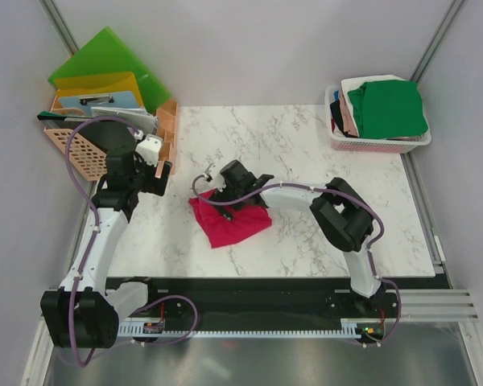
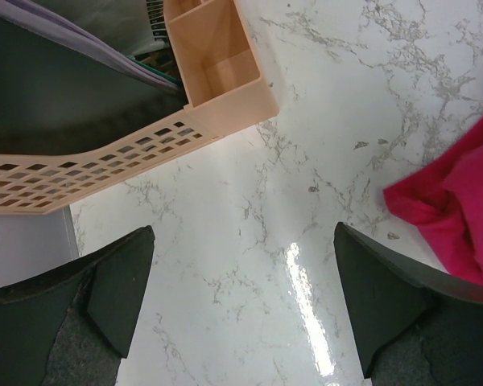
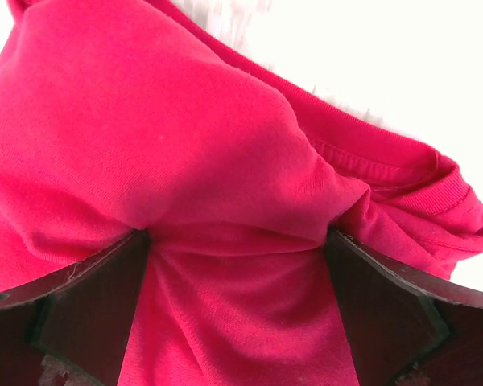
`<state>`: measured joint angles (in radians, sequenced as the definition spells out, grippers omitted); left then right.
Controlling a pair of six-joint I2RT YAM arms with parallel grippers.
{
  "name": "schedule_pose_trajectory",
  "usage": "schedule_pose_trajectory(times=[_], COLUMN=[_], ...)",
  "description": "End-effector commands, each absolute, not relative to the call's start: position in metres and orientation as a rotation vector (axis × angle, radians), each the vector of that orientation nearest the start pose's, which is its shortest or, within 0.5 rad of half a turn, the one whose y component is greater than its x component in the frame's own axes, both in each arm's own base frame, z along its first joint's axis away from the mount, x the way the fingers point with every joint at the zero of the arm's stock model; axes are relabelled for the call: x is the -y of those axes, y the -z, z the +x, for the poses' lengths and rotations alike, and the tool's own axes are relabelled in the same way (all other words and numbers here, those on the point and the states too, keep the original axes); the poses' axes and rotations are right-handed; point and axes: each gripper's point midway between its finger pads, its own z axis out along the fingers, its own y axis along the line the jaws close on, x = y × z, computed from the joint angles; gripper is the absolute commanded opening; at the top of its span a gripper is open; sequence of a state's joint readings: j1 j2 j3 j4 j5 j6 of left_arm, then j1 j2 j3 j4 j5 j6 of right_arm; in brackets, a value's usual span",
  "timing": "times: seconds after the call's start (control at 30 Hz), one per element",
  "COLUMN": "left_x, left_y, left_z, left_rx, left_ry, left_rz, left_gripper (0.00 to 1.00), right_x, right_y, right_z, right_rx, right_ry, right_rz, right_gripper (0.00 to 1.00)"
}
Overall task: Fold and stack the t-shirts
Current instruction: Smooth out wrinkles on the folded tshirt
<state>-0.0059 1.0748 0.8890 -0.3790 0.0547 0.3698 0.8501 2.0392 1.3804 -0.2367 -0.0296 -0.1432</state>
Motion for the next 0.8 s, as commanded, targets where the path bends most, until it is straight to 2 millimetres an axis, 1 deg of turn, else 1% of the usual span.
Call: schedule_pose_trajectory(times=[0.0,0.03,0.07,0.1,0.2,0.23,0.27,0.3,0.33,0.4,0.43,0.47,0.5,0.53,0.57,0.63,0.67,0.7,0.73,0.77], left_x=[-0.002,-0.003,-0.003,-0.004,-0.005,-0.005,-0.006,-0.005,-0.005,-0.004,-0.003,-0.002,-0.002,-0.002,-0.001,0.0,0.0,0.0,0.0,0.0], left_y=[-0.203,-0.203,-0.205,-0.204,-0.209,-0.209,-0.209,-0.21,-0.21,-0.209,-0.209,-0.206,-0.203,-0.201,-0.198,-0.196,-0.196,-0.194,-0.195,-0.195], left_z=[0.339,0.337,0.336,0.335,0.335,0.335,0.336,0.336,0.336,0.336,0.336,0.336,0.336,0.337,0.336,0.337,0.337,0.336,0.336,0.337], left_rx=[-2.052,-2.052,-2.046,-2.046,-2.034,-2.033,-2.034,-2.034,-2.034,-2.035,-2.035,-2.041,-2.048,-2.054,-2.062,-2.065,-2.062,-2.068,-2.066,-2.066], left_ry=[-0.139,-0.146,-0.153,-0.159,-0.17,-0.173,-0.174,-0.173,-0.171,-0.16,-0.152,-0.147,-0.144,-0.141,-0.137,-0.129,-0.128,-0.126,-0.126,-0.127], left_rz=[0.403,0.405,0.411,0.412,0.416,0.416,0.415,0.416,0.417,0.413,0.414,0.416,0.414,0.416,0.412,0.419,0.419,0.419,0.421,0.419], left_gripper=[1.0,1.0,1.0,1.0,1.0,1.0,1.0,1.0,1.0,1.0,1.0,1.0,1.0,1.0,1.0,1.0,1.0,1.0,1.0,1.0], right_x=[-0.356,-0.354,-0.358,-0.359,-0.365,-0.367,-0.367,-0.367,-0.364,-0.358,-0.35,-0.348,-0.351,-0.345,-0.343,-0.349,-0.34,-0.341,-0.342,-0.33], right_y=[0.022,0.022,0.018,0.014,0.003,-0.002,-0.006,-0.013,-0.018,-0.027,-0.031,-0.034,-0.042,-0.045,-0.049,-0.059,-0.064,-0.069,-0.07,-0.077], right_z=[0.345,0.354,0.363,0.368,0.372,0.367,0.363,0.365,0.352,0.349,0.338,0.334,0.333,0.325,0.324,0.319,0.325,0.329,0.331,0.341], right_rx=[-2.277,-2.28,-2.276,-2.279,-2.285,-2.283,-2.272,-2.246,-2.233,-2.202,-2.198,-2.193,-2.156,-2.135,-2.108,-2.054,-2.027,-2.001,-1.976,-1.948], right_ry=[-0.182,-0.182,-0.191,-0.197,-0.235,-0.261,-0.258,-0.235,-0.227,-0.211,-0.214,-0.218,-0.236,-0.212,-0.185,-0.175,-0.076,-0.043,0.005,0.122], right_rz=[-1.168,-1.136,-1.103,-1.073,-0.995,-0.952,-0.947,-0.889,-0.882,-0.805,-0.791,-0.767,-0.751,-0.76,-0.767,-0.804,-0.78,-0.758,-0.781,-0.715], right_gripper=[0.98,0.98,0.98,0.98,0.98,0.98,0.98,0.98,0.98,0.98,0.98,0.98,0.98,0.98,0.98,0.98,0.98,0.98,0.98,0.98])
